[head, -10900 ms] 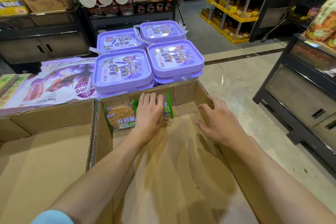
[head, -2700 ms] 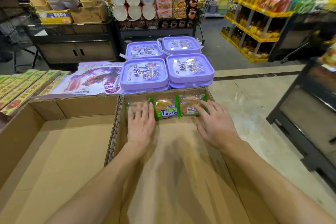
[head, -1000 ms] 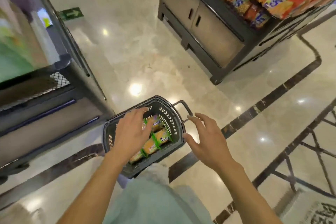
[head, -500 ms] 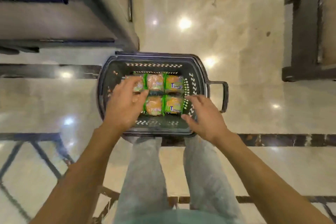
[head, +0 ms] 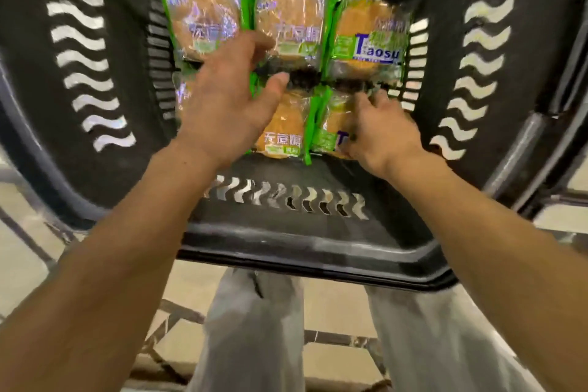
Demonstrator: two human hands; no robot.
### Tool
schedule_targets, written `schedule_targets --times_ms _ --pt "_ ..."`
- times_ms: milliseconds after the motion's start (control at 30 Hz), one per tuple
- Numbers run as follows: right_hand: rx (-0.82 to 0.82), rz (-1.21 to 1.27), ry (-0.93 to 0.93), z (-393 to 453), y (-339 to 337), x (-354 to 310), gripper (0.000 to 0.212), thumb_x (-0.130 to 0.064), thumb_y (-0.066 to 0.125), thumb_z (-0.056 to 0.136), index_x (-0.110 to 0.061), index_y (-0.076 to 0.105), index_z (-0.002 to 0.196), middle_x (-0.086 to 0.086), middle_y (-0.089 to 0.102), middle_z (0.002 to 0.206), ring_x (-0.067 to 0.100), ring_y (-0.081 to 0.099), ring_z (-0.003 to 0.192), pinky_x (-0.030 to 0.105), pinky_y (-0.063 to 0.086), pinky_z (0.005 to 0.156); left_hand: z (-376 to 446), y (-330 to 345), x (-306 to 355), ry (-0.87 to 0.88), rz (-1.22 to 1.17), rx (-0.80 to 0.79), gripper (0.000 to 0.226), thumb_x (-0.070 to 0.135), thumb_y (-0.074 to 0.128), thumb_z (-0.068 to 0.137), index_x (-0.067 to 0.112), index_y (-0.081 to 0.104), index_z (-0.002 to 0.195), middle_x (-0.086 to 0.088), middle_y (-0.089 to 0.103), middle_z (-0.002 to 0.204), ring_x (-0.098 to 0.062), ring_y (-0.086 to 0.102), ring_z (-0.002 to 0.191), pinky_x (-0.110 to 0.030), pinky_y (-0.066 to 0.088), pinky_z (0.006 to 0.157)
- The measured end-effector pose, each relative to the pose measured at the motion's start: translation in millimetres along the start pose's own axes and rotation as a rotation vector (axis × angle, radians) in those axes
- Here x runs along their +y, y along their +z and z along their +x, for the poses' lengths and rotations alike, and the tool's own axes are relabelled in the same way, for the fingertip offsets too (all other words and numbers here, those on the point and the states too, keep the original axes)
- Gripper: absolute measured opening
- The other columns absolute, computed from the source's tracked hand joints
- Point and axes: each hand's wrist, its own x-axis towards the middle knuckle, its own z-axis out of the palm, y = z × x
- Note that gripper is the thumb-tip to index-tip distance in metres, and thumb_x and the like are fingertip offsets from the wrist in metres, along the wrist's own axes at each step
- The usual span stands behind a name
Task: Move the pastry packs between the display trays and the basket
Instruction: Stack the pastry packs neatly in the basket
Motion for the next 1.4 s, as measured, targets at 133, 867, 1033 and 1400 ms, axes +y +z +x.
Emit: schedule_targets --times_ms 133,867,1033,1400 --pt "0.084 -0.18 -0.016 -1.3 9.2 0.0 0.066 -0.029 0.07 0.088 -0.01 0.037 0.142 0.02 0.042 0.139 0.041 0.042 0.129 0.056 0.036 0.105 11.5 13.6 -2.3 0.025 0.03 -0.017 0.045 0.038 0.056 0.094 0.014 0.055 0.132 -0.002 0.058 0.117 -0.019 0.055 0.108 -0.038 0.046 0.098" --pt "0.079 0.181 -0.198 -57.2 -60.4 31.4 0.044 -0.034 0.074 0.087 -0.024 0.034 0.103 -0.003 0.052 0.091 0.022 0.047 0.079 0.036 0.035 0.064 117.0 80.2 70.1 0.217 0.67 -0.186 0.082 0.053 0.084 0.071 0.012 0.048 0.133 -0.013 0.044 0.13 -0.032 0.045 0.121 -0.044 0.039 0.098" --pt "0.057 0.32 -0.231 -84.8 -75.4 33.9 0.045 -0.035 0.081 0.083 -0.024 0.042 0.103 -0.012 0.054 0.083 0.01 0.052 0.074 0.037 0.044 0.068 83.8 46.6 59.6 0.056 0.143 -0.157 0.045 0.038 0.084 0.078 0.024 0.051 0.106 -0.001 0.054 0.106 -0.027 0.056 0.101 -0.035 0.039 0.078" --pt "0.212 0.711 -0.447 -297.3 -248.3 -73.8 0.049 -0.03 0.092 0.071 -0.028 0.049 0.093 -0.014 0.059 0.078 0.008 0.055 0.07 0.034 0.045 0.069 -166.9 -276.1 152.8 -0.29 -0.46 0.454 0.046 0.043 0.091 0.065 0.02 0.061 0.092 -0.007 0.07 0.086 -0.022 0.061 0.075 -0.044 0.056 0.075"
